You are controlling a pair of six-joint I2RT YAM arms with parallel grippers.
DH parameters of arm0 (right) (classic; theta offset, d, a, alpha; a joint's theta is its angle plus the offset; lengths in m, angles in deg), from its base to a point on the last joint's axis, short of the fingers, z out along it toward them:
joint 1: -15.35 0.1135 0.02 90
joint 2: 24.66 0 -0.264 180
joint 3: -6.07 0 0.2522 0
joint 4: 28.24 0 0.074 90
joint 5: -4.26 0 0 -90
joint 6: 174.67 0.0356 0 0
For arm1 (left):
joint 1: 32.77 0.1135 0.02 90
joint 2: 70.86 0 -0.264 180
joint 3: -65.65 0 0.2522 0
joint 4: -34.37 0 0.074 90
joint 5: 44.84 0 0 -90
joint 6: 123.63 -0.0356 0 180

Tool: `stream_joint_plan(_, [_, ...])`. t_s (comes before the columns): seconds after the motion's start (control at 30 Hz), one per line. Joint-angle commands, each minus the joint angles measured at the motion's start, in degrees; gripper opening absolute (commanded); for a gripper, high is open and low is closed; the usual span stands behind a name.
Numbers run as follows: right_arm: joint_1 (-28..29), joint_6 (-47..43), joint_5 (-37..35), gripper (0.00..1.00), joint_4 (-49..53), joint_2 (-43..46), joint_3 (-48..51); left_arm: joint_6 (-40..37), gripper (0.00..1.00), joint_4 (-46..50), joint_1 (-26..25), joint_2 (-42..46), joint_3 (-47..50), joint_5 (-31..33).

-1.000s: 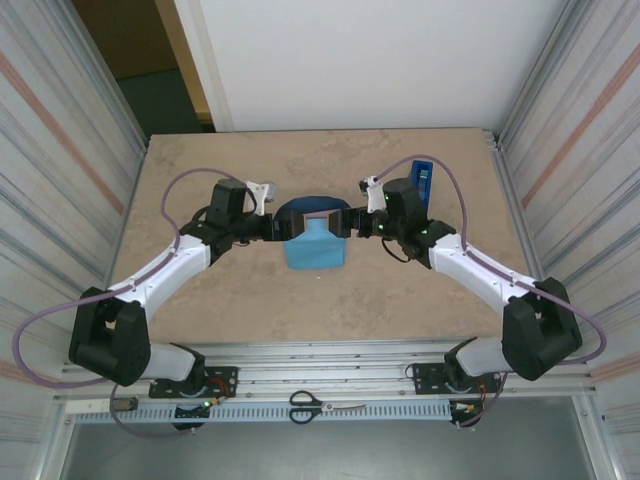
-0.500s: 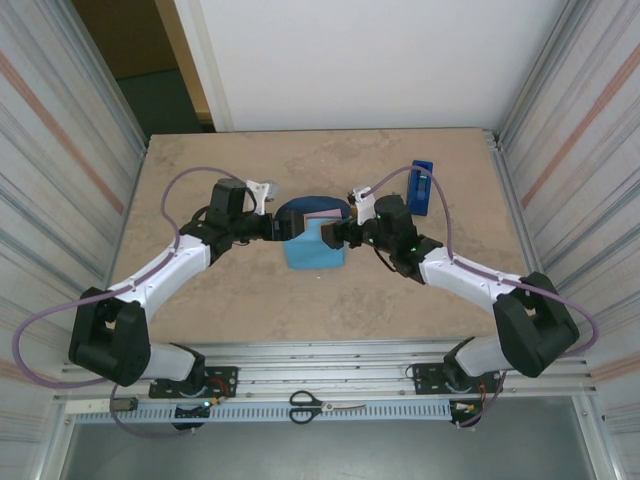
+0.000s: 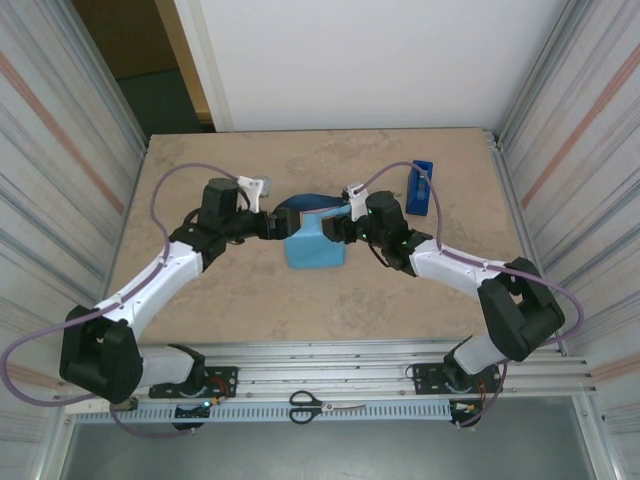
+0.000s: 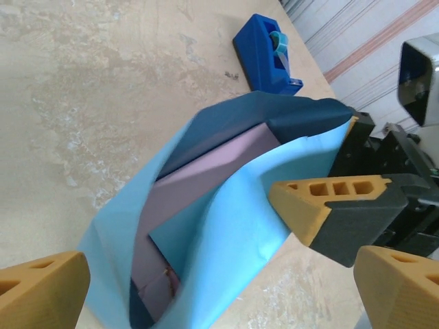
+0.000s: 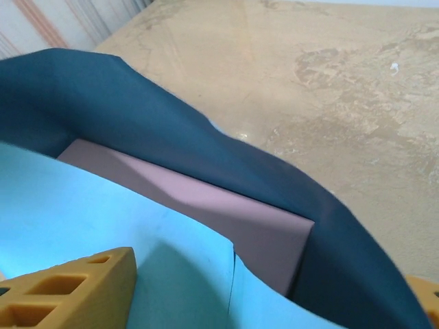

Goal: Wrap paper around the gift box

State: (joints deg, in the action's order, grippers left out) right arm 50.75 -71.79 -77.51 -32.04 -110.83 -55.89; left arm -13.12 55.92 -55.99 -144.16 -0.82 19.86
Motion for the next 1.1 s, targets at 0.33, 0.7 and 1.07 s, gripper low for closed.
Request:
stream_joint_plan(0.33, [1.7,3.5,-4.2,0.53,6.2,-1.1,-0.2,1.8,0.99,3.3,-6.0,-5.1,-3.1,15.0])
stream_joint_plan(0.7, [2.6,4.3,-5.2,0.58,9.1,0.2,-1.6,4.4,0.91,5.8,-9.1,-11.1,-7.0,22.7])
stream_joint_plan(1.07, [2.5,1.2,-11.0,0.62,10.1,6.2,-1.5,4.3,0.75,7.6,-10.9,-10.6,-4.8,31.4])
